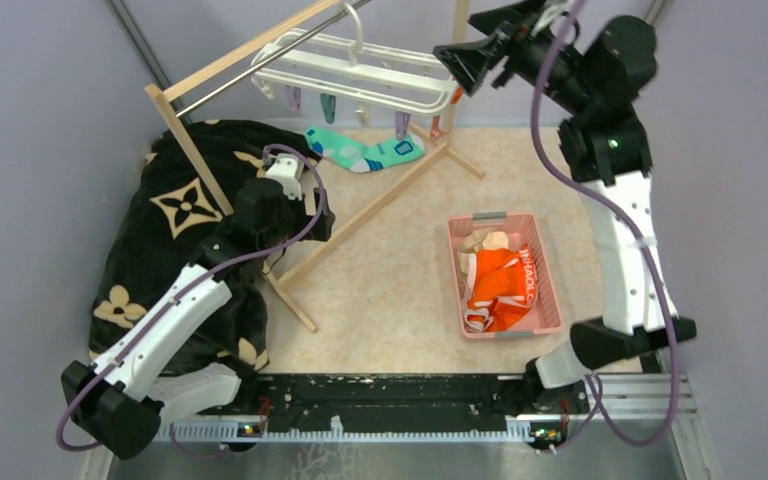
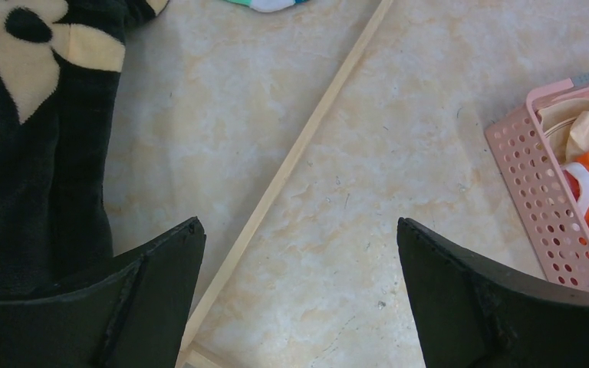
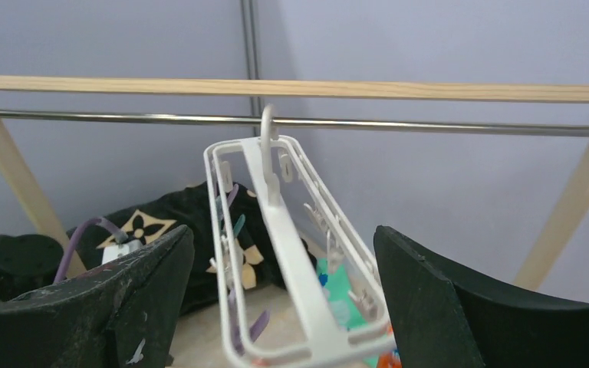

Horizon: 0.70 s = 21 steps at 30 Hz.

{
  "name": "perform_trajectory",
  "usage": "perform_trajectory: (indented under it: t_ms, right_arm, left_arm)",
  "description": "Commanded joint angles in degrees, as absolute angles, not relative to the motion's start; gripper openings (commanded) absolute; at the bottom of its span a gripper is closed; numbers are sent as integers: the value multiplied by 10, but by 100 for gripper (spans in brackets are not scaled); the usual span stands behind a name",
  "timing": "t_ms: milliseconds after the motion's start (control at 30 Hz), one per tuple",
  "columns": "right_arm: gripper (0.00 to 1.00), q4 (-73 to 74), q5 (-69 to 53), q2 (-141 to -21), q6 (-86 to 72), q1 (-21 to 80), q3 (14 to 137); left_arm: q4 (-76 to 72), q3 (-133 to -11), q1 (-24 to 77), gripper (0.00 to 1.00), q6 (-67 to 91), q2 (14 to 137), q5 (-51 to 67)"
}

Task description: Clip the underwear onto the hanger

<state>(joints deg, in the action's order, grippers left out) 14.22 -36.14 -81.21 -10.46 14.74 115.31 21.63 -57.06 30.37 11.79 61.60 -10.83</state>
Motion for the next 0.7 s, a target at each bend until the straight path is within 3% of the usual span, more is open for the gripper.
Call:
perform_trajectory:
  t_ms: [0, 167, 667]
  right_arm:
    - [87, 199, -364, -920, -72, 193, 1297]
    - [86, 191, -353, -1036, -70, 222, 1418]
    - [75, 83, -268, -1105, -36, 302, 1415]
  left_arm:
    - [195, -565, 301, 99, 111, 608, -100]
    - [199, -563, 301, 99, 111, 603, -89]
    - [205, -543, 301, 99, 132, 577, -77]
